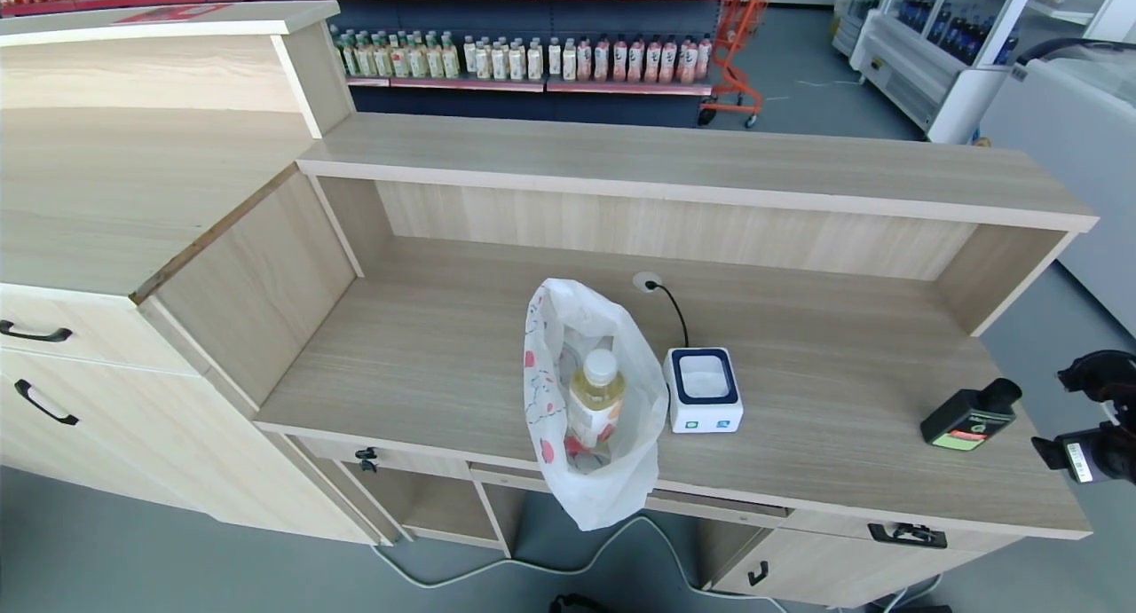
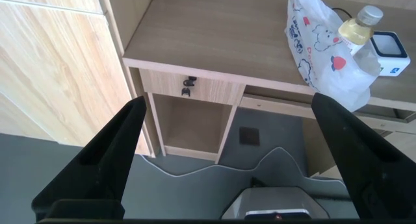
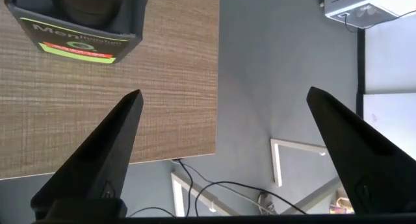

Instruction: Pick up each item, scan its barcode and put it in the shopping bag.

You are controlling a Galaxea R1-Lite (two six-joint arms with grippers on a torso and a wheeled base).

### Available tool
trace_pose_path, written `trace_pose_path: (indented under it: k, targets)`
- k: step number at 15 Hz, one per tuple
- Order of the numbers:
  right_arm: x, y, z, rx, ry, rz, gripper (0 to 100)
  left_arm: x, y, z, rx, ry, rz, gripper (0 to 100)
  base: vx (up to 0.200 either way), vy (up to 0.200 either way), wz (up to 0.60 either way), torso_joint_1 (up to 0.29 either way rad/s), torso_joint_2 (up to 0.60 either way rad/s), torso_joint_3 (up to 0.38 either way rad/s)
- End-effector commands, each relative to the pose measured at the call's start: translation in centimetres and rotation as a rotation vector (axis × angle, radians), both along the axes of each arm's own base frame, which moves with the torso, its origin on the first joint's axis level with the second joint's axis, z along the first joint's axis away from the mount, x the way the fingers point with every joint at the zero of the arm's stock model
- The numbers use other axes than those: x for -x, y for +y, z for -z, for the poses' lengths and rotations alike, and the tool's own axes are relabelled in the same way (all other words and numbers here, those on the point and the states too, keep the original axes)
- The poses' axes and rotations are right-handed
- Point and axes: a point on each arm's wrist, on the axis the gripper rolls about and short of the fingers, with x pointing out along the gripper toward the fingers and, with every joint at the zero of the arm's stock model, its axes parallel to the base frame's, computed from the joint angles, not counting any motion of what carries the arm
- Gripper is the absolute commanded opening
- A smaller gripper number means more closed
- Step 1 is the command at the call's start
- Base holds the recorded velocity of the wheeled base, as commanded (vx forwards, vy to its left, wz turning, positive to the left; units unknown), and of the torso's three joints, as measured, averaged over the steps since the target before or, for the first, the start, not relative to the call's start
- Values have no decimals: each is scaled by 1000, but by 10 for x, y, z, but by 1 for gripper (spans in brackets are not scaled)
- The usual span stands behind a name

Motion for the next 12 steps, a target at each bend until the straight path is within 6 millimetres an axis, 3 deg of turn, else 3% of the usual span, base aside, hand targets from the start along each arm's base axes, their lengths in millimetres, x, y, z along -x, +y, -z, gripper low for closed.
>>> trace_pose_path:
  k: [1,12]
  targets:
    - [-5,3,7,-23,9,-14,100,0,0,0,1,0,0,100,0,0,0,0,0,0]
    - [-31,20,24,-64,-41,-73,100,0,0,0,1,0,0,100,0,0,0,0,0,0]
